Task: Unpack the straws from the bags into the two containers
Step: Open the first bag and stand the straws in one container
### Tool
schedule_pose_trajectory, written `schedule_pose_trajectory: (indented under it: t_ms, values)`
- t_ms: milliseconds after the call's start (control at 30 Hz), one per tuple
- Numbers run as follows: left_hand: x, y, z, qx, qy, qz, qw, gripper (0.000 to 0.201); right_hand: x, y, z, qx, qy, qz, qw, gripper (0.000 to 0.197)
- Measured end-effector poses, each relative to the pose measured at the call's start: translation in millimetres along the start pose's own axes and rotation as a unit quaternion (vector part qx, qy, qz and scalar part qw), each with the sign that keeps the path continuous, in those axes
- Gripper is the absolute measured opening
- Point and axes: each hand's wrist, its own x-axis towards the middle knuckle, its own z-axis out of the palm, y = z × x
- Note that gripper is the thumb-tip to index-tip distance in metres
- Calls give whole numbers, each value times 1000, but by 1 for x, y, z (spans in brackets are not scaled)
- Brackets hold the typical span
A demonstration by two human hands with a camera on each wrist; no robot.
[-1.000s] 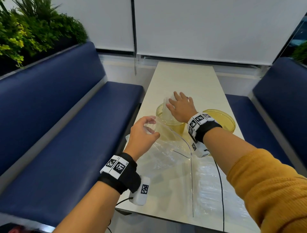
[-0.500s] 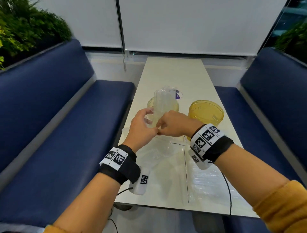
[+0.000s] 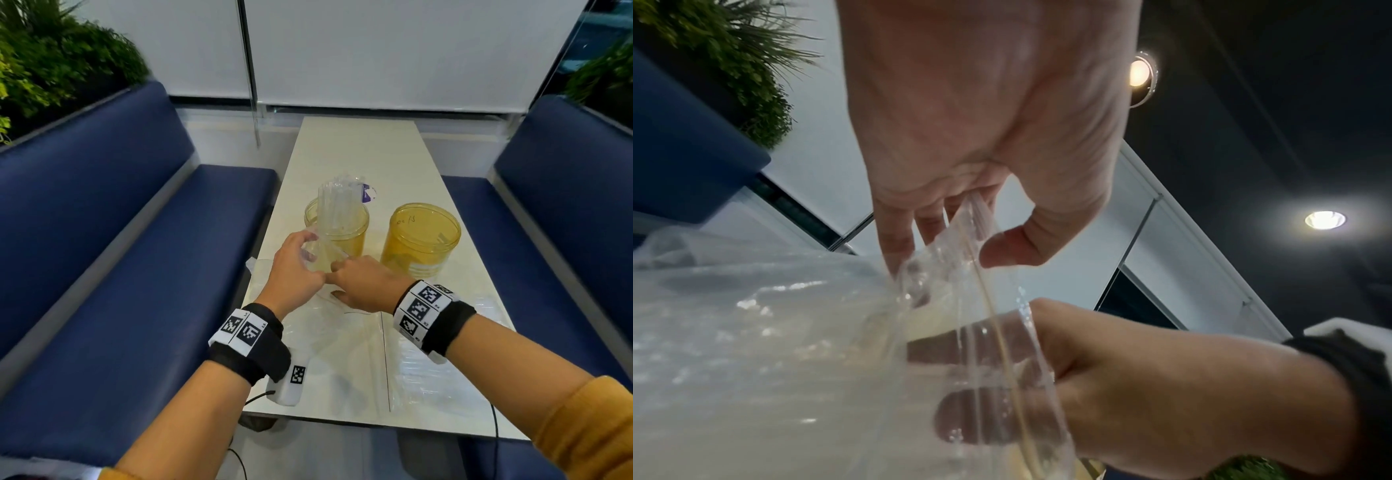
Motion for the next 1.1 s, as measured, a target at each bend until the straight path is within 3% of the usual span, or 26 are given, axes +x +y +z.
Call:
schedule_pose_trajectory:
  t_ms: [133,300,400,500,633,767,833,967,1100]
  values:
    - [1,-2,-2,-27,-13,-14,999,66,-2,-2,6,-13,-20,-3,1000,57]
    - [0,-5,2,-28,-19,-17,999,67,4,-5,11,-12,-39,5,999,48]
    - [1,-6,2,-25,-7,-4,1000,66,8,1,8,45,-24,14,999,43]
    - [1,-5,2,-12,-13,11,1000,65,10,9,-4,112,-53,26,992,48]
    - [-1,-6,7,29,-14,23,999,87,4,20,-42,184,-87,43,978,49]
    - [2,-14,12,65,20,27,997,88,-7,27,-80,270,-72,59,958,46]
    - [3,-14,15,75,50,33,995,82,-9,30,-92,305,-46,76,948,40]
    - [8,-10,19,91,111,54,988,34,-10,26,-107,371,67,95,921,20]
    - [16,-6,22,61,116,67,989,31,-1,17,-97,426,210,118,872,31]
